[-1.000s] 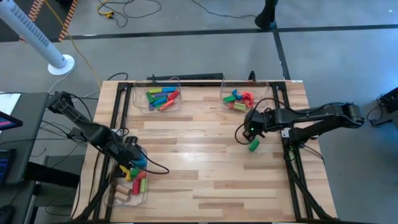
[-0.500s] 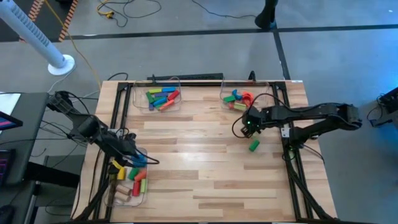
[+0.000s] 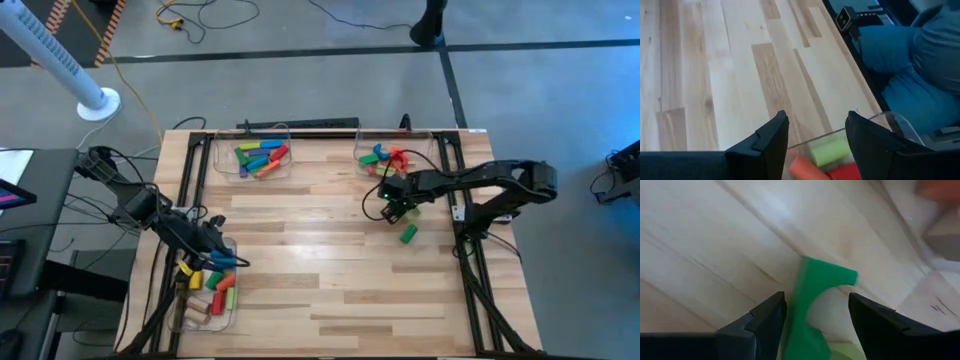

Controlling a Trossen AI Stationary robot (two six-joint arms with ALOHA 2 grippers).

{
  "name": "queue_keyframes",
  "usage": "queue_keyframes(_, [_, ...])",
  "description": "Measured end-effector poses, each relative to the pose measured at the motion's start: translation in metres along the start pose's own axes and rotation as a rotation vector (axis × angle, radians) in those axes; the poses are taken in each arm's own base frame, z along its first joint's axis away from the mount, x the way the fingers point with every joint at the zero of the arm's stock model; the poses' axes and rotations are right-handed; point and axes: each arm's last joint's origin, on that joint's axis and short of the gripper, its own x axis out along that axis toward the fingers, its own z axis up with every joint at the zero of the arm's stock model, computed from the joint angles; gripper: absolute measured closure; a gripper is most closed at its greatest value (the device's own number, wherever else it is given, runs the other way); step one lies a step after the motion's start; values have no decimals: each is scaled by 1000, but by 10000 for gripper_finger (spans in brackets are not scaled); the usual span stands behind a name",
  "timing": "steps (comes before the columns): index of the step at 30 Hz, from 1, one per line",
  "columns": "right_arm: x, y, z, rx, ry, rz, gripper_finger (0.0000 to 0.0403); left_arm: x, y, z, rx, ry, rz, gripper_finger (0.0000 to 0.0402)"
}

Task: Sort blocks by size
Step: Put the green arch block into the top right transparent bin

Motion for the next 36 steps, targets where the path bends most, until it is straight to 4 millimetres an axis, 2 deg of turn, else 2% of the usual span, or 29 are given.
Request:
queue_keyframes(5, [1,3,1,-9,-2,28,204,0,0,1,19,-12,9,213])
queue_keyframes(12, [1,3,1,-35,16,54,324,0,1,5,92,-70,64,214])
queue_keyframes(14, [0,4,1,-48,11,61,347,0,1,7,120,-96,87,214])
queue_keyframes(19, [-5,8,1,-67,-24,109,348,-2,2,14,209,-172,188,214])
queue_keyframes(28, [-32,11,0,-69,-155,227,342,-3,8,28,355,-271,329,214])
queue_keyframes(36, [-53,25,1,-105,-269,437,340,14,18,40,511,-239,437,214])
